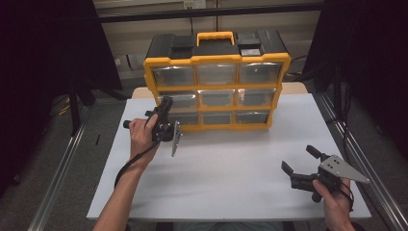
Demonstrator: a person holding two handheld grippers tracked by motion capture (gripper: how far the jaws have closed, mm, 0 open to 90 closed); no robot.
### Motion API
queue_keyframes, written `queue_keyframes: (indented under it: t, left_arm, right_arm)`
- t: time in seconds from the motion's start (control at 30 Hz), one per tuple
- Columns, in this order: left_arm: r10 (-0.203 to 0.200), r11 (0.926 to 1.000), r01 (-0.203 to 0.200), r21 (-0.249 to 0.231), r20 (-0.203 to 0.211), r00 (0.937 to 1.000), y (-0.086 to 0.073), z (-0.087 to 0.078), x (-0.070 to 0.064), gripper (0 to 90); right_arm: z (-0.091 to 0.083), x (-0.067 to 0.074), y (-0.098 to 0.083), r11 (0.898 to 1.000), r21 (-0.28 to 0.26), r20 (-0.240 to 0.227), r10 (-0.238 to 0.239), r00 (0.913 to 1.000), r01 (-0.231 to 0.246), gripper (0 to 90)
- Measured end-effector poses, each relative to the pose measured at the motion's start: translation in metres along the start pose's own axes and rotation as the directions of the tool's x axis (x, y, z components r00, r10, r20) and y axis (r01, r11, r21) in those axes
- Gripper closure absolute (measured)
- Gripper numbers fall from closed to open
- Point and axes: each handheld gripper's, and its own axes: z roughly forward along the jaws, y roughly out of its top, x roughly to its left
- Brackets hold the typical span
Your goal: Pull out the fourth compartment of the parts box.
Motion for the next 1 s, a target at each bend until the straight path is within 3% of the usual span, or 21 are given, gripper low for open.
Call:
queue_keyframes:
  t: [0.1, 0.2, 0.37, 0.47, 0.5, 1.0]
  left_arm:
    - [-0.010, 0.9999, 0.010, 0.004, 0.004, 0.9999, 0.000, -0.002, 0.000, 79.6]
    - [0.007, 1.0000, -0.007, 0.000, -0.013, 0.9999, 0.000, -0.005, 0.001, 79.8]
    - [0.011, 0.9999, -0.012, 0.006, 0.007, 0.9999, 0.000, -0.008, 0.002, 79.9]
    - [0.010, 0.9998, -0.010, -0.016, 0.008, 0.9999, 0.000, -0.011, 0.002, 79.9]
    - [-0.015, 0.9992, 0.015, -0.037, 0.003, 0.9999, 0.000, -0.010, 0.001, 79.9]
    - [-0.015, 0.9989, 0.015, -0.044, -0.008, 0.9999, 0.001, -0.020, 0.001, 79.7]
  right_arm:
    - [0.000, 0.000, 0.000, 1.000, 0.001, 0.000, 0.002, 1.0000, -0.002, 0.0]
    - [0.001, 0.000, 0.000, 1.000, -0.002, 0.002, 0.001, 1.0000, -0.001, 0.0]
    - [0.001, -0.001, 0.000, 1.000, 0.004, 0.006, 0.002, 1.0000, -0.002, 0.0]
    - [0.002, -0.002, -0.001, 1.000, 0.006, 0.015, 0.007, 0.9999, -0.007, 0.0]
    - [0.002, -0.002, -0.001, 1.000, 0.002, 0.015, 0.005, 0.9999, -0.005, 0.0]
    - [0.001, 0.000, 0.000, 1.000, -0.003, 0.006, 0.000, 1.0000, 0.000, 0.0]
